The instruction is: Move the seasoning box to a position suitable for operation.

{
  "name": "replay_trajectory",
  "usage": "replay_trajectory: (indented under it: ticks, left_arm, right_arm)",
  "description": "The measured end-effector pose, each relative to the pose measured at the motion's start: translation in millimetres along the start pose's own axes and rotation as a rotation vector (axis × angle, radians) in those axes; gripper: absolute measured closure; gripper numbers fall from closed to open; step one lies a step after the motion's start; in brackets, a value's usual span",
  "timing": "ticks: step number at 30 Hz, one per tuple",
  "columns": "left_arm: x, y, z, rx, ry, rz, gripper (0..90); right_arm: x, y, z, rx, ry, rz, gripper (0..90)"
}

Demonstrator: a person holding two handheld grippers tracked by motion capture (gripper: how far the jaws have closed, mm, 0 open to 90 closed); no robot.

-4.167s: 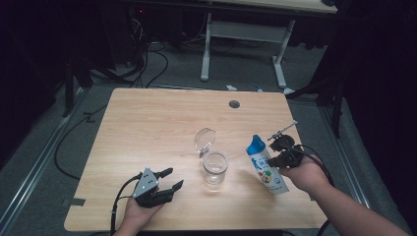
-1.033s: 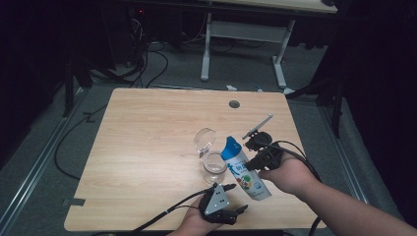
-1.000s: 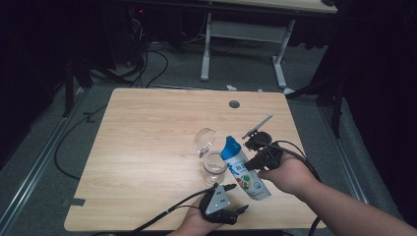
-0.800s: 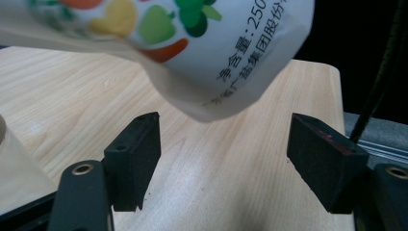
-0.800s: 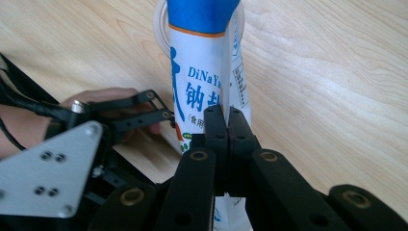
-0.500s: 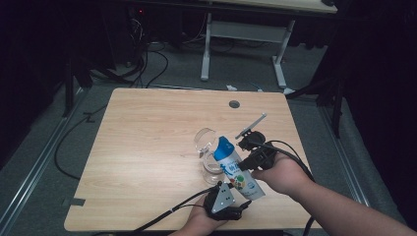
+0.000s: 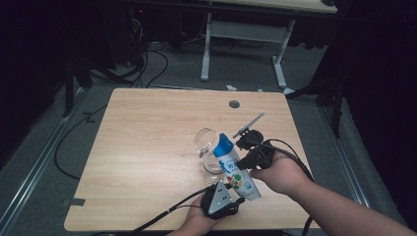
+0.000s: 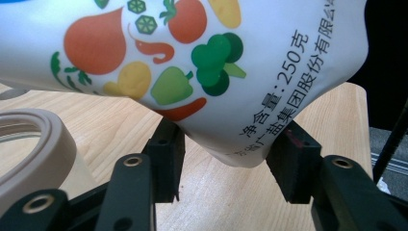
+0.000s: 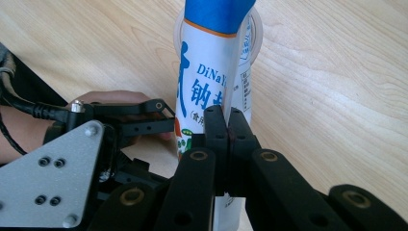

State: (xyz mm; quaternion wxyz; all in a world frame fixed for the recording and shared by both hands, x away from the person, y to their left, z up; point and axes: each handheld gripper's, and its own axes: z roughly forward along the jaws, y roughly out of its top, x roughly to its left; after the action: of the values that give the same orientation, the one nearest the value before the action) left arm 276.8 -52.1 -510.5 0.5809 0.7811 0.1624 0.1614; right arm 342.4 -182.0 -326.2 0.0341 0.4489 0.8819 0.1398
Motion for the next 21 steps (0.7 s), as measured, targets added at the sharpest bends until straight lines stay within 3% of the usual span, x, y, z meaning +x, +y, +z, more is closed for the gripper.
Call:
replay_trajectory:
  ticks: [12, 21]
  left_arm:
    - [-4.4, 3.3, -8.8, -0.001, -0.015, -0.004, 55.5]
    - [-3.4, 5.3, -7.1, 0.01, 0.006, -0.002, 56.0]
  right_arm:
    - [1.4, 0.5, 0.5, -0.005, 0.002, -0.017, 90.0]
    - [-6.1, 5.4, 6.1, -0.019, 0.002, -0.028, 90.0]
